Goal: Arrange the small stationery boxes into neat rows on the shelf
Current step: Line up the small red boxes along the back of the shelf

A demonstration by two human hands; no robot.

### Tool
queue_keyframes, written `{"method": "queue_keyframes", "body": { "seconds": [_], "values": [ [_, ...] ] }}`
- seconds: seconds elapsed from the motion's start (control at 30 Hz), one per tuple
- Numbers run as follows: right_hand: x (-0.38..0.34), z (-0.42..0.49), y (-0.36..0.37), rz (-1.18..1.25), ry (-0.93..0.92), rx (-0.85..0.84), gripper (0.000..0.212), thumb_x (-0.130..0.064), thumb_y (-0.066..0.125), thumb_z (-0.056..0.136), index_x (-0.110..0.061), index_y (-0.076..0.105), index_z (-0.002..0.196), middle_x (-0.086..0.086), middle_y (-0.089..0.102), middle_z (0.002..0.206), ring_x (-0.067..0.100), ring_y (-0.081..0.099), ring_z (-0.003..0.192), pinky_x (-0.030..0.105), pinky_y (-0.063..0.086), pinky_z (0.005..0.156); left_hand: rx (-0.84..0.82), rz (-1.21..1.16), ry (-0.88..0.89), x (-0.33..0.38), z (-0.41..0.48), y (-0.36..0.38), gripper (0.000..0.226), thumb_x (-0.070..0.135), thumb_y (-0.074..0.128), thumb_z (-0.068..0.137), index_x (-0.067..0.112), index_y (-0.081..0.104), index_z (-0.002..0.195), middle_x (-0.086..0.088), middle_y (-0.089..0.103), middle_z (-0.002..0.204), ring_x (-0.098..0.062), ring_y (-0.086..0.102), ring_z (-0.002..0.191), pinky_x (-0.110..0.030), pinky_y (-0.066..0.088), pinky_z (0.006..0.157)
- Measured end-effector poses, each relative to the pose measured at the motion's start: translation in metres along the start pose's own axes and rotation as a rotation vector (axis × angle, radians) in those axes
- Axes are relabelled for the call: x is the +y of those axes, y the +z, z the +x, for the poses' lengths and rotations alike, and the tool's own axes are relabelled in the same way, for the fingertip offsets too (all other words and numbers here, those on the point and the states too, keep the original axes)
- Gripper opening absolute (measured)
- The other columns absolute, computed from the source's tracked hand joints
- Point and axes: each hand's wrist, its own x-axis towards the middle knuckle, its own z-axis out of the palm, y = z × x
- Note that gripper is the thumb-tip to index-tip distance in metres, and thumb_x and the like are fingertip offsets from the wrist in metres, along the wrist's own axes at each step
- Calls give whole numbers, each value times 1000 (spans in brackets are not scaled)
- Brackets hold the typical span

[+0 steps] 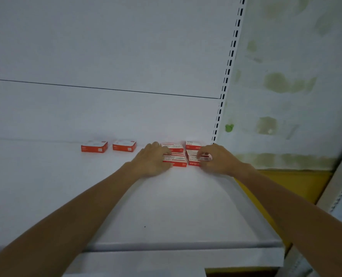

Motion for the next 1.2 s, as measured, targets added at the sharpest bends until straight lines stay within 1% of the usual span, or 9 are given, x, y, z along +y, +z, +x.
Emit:
{"method": "queue_keyframes", "body": {
  "seconds": [0.1, 0.23, 0.37, 0.53, 0.6, 0.73, 0.87, 1.1, 1.2],
  "values": [
    [-18, 12, -1, 1, 8, 67, 23, -27, 60, 82, -12, 66, 99, 5, 63, 103, 21, 56, 96, 33, 45, 82, -14, -141, -51, -22, -14, -19, 42, 39, 59, 84, 25, 50, 123, -5, 51, 115, -17, 51, 98, -26, 40, 83],
    [-91, 52, 13, 69, -157, 84, 28, -29, 59, 85, -12, 62, 106, 3, 63, 107, 20, 53, 102, 27, 39, 84, 79, -106, -138, -79, -60, -60, 37, 31, 61, 83, 22, 54, 119, -4, 56, 108, -15, 53, 88, -25, 40, 82],
    [-208, 92, 40, 142, -394, 49, 31, -30, 59, 85, -12, 59, 111, 2, 61, 110, 18, 50, 104, 27, 39, 86, 130, -84, -281, -150, -150, -114, 29, 29, 63, 83, 23, 58, 111, 1, 58, 102, -12, 55, 86, -18, 39, 73],
    [-371, 116, 72, 266, -625, 21, 33, -31, 57, 87, -14, 55, 115, 2, 60, 107, 17, 51, 103, 32, 43, 88, 323, 34, -447, -220, -276, -201, 20, 22, 64, 82, 22, 63, 102, 5, 61, 94, -6, 55, 80, -7, 37, 66],
    [-431, 114, 85, 289, -710, 17, 32, -28, 55, 88, -15, 54, 116, 1, 60, 108, 16, 49, 104, 28, 40, 84, 369, 87, -520, -242, -321, -228, 20, 21, 65, 82, 21, 64, 102, 6, 62, 93, -7, 56, 81, -7, 37, 66],
    [-522, 107, 105, 260, -884, 24, 30, -26, 52, 89, -15, 54, 117, 3, 59, 112, 18, 47, 106, 29, 38, 84, 371, 149, -666, -282, -396, -254, 20, 24, 63, 84, 20, 62, 103, 3, 61, 98, -11, 56, 86, -17, 40, 70],
    [-567, 104, 126, 271, -885, 14, 29, -25, 53, 88, -13, 55, 114, 5, 59, 112, 20, 49, 102, 29, 39, 81, 354, 170, -709, -310, -437, -255, 22, 23, 61, 85, 18, 62, 106, -1, 62, 103, -12, 55, 86, -23, 41, 76],
    [-620, 113, 158, 243, -861, -115, 30, -25, 55, 88, -14, 56, 116, 3, 60, 115, 13, 50, 94, 24, 38, 79, 375, 141, -703, -354, -462, -260, 22, 25, 60, 85, 21, 60, 107, 2, 59, 104, -9, 53, 88, -16, 37, 70],
    [-639, 128, 170, 198, -880, -148, 29, -26, 55, 88, -14, 57, 114, 2, 60, 115, 15, 52, 97, 26, 41, 80, 394, 129, -686, -375, -463, -259, 22, 24, 60, 86, 20, 60, 107, 3, 58, 102, -7, 51, 87, -15, 36, 71]
  ]
}}
